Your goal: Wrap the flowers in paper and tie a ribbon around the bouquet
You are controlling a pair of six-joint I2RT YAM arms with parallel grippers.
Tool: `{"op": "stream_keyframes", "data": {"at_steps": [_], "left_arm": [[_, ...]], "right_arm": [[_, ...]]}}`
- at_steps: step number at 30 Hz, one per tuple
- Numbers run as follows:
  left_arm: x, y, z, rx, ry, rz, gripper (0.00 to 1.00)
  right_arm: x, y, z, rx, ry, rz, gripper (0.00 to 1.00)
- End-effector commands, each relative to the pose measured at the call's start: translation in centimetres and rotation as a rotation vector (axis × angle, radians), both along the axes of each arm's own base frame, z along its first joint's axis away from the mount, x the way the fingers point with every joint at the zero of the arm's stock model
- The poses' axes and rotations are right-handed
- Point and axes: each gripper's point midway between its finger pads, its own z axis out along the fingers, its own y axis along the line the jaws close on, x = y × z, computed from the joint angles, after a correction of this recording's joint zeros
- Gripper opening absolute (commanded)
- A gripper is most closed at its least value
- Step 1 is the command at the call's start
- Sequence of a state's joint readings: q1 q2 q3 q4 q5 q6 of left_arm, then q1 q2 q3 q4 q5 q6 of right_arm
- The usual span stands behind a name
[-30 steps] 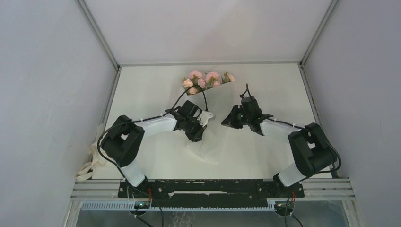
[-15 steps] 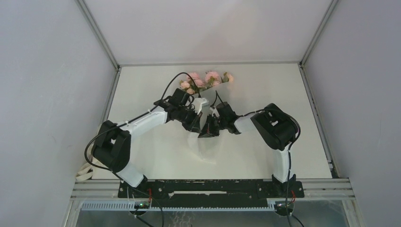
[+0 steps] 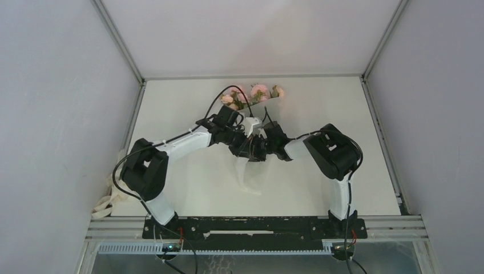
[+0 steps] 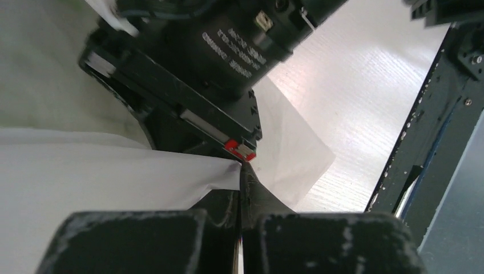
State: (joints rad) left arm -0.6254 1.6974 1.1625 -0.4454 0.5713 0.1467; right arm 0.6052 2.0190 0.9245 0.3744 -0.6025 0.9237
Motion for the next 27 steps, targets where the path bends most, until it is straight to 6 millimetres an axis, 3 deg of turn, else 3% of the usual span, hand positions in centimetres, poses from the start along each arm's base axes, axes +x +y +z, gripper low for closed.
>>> {"op": "stream_keyframes", "data": {"at_steps": [1, 8, 13, 18, 22, 24, 27], "left_arm": [[-1.7, 0.3, -3.0, 0.079, -0.013, -0.123, 0.0], [-2.5, 1.1, -3.8, 0.104, -0.007, -0.141, 0.0], [-1.7, 1.1, -4.3, 0.122, -0.025, -0.131, 0.0], [-1.6, 1.1, -5.5, 0.137, -0.014, -0.129, 0.0], [-1.4, 1.2, -5.7, 0.151, -0.031, -0.125, 0.0], [-1.1, 1.2, -5.7, 0.154, -0.041, -0.122, 0.0], [-1.0, 1.2, -5.9, 0.16, -0.044, -0.119, 0.0]], "right_arm": [[2.9, -1.1, 3.5, -0.004, -0.117, -0.086, 0.02], [4.2, -2.8, 4.9, -0.078, -0.155, -0.188, 0.02], [4.8, -4.2, 6.1, -0.117, -0.178, -0.237, 0.04], [6.4, -8.9, 8.0, -0.185, -0.233, -0.324, 0.06], [6.6, -12.9, 7.8, -0.291, -0.261, -0.335, 0.12], [6.3, -13.1, 7.3, -0.283, -0.256, -0.287, 0.15], [5.8, -10.8, 8.8, -0.173, -0.34, -0.158, 0.23]]}}
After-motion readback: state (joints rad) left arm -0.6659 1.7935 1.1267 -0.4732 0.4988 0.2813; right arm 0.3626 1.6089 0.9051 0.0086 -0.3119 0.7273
